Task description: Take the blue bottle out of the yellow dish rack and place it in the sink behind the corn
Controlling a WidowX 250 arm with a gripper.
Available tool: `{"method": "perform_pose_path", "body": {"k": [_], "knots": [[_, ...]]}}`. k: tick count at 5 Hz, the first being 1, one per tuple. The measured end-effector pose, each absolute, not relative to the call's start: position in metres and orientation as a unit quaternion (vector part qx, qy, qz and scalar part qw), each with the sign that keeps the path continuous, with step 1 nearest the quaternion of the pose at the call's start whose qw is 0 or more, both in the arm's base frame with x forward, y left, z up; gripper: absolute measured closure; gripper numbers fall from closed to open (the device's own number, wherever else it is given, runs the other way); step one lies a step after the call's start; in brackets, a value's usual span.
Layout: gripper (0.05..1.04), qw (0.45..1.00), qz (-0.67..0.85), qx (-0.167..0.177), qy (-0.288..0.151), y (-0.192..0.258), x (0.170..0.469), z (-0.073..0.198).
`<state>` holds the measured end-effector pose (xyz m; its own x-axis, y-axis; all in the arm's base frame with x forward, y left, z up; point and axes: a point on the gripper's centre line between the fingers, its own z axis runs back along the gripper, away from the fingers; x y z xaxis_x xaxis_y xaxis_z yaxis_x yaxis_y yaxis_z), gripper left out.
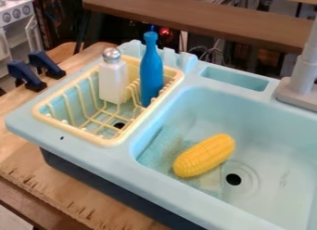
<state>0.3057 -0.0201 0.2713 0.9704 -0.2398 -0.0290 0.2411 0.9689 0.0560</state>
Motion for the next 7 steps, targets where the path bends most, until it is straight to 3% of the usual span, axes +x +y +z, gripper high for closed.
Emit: {"method": "perform_pose_path", "body": {"k": [1,4,6,7], "knots": [[0.081,0.992,-0.121,0.028,0.03,-0.02,0.308,0.26],[0.081,0.993,-0.117,0.03,0.0,-0.004,0.324,0.235],[0.081,0.993,-0.113,-0.016,0.001,-0.004,0.325,0.223],[0.081,0.993,-0.112,-0.018,0.016,-0.002,0.329,0.213]]}}
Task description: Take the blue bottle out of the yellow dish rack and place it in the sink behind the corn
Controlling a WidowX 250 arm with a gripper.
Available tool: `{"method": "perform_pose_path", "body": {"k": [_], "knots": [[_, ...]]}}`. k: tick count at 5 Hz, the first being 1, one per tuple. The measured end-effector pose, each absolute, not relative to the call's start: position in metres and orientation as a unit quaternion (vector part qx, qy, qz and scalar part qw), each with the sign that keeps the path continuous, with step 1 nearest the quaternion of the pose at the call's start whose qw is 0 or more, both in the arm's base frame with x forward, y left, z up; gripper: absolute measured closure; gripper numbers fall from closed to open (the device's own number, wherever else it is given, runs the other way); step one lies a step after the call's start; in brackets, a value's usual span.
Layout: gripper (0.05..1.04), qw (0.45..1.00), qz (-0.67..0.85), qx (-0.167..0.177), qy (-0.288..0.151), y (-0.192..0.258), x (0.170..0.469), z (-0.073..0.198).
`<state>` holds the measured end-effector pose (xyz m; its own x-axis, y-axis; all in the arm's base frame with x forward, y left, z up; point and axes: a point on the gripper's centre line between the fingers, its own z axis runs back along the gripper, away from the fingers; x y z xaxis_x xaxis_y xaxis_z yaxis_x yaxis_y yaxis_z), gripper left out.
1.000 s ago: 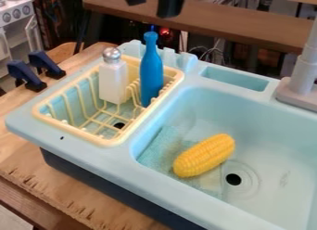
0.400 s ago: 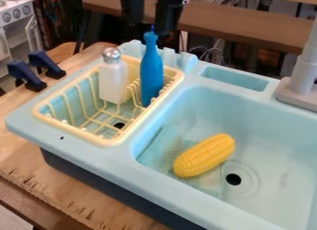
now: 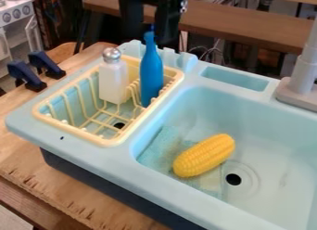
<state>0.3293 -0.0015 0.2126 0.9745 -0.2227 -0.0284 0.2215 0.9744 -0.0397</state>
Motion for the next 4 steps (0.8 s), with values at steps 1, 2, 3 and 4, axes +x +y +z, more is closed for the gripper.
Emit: {"method": "perform_pose_path", "body": {"k": [1,2,3,4], "knots": [[0.081,0.994,-0.103,-0.011,0.019,0.001,0.33,0.21],[0.081,0.994,-0.102,-0.004,0.037,0.001,0.334,0.198],[0.115,0.995,-0.091,-0.002,0.028,0.001,0.337,0.196],[0.346,0.997,-0.067,0.0,0.033,0.005,0.336,0.19]]}}
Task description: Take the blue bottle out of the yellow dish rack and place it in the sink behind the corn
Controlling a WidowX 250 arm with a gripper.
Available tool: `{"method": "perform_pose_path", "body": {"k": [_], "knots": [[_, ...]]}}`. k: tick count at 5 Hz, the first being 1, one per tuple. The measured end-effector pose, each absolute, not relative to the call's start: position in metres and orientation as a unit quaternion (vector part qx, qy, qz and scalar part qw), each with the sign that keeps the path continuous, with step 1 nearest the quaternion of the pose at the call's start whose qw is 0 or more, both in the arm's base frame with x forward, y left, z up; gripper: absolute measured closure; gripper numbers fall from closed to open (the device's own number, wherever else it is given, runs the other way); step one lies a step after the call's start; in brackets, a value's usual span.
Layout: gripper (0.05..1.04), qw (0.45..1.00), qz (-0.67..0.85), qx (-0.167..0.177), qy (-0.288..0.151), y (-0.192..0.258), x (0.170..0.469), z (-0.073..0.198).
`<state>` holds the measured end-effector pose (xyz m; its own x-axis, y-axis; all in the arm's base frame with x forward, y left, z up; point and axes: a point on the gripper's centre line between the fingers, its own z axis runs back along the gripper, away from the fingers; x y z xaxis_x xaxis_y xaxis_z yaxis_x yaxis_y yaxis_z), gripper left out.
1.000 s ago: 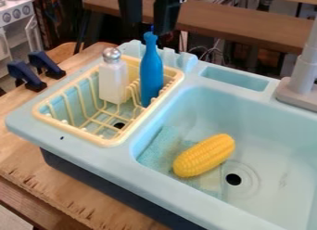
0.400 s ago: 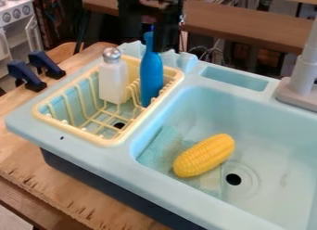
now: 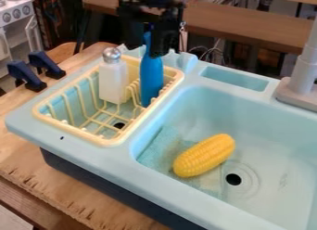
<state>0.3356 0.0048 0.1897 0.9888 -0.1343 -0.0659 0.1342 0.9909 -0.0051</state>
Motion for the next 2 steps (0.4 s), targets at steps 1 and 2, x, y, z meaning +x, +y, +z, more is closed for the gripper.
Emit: {"method": "perform_pose_path", "body": {"k": [1,2], "knots": [[0.587,0.998,-0.058,0.007,0.03,0.0042,0.3369,0.1896],[0.724,0.997,-0.06,0.017,0.042,-0.0008,0.333,0.1911]]}}
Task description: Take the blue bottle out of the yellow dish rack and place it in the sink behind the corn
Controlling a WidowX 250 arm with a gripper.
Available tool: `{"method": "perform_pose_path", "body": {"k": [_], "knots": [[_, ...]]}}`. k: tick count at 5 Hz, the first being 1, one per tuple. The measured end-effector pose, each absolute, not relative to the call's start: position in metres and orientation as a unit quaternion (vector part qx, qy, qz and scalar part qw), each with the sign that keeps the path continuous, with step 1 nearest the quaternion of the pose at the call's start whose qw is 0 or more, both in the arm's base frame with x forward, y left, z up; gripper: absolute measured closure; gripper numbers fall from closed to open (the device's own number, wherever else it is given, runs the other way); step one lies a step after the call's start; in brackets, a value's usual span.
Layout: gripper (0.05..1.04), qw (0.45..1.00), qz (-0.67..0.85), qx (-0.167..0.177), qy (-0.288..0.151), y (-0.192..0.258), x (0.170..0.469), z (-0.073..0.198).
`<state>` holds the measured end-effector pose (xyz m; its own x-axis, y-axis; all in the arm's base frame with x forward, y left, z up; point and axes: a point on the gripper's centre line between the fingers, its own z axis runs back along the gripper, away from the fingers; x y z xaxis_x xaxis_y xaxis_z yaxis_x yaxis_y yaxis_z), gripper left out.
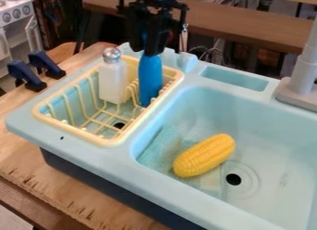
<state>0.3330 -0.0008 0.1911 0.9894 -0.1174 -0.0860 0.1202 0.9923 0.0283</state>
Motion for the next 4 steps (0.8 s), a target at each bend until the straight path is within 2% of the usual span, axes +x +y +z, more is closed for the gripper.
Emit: {"method": "perform_pose_path", "body": {"k": [1,2,3,4], "knots": [[0.728,0.996,-0.083,0.021,0.029,-0.014,0.336,0.206],[0.728,0.996,-0.079,0.039,0.0,-0.025,0.332,0.228],[0.728,0.997,-0.064,0.037,-0.021,-0.03,0.327,0.27],[0.728,0.997,-0.066,-0.001,-0.036,-0.04,0.323,0.29]]}}
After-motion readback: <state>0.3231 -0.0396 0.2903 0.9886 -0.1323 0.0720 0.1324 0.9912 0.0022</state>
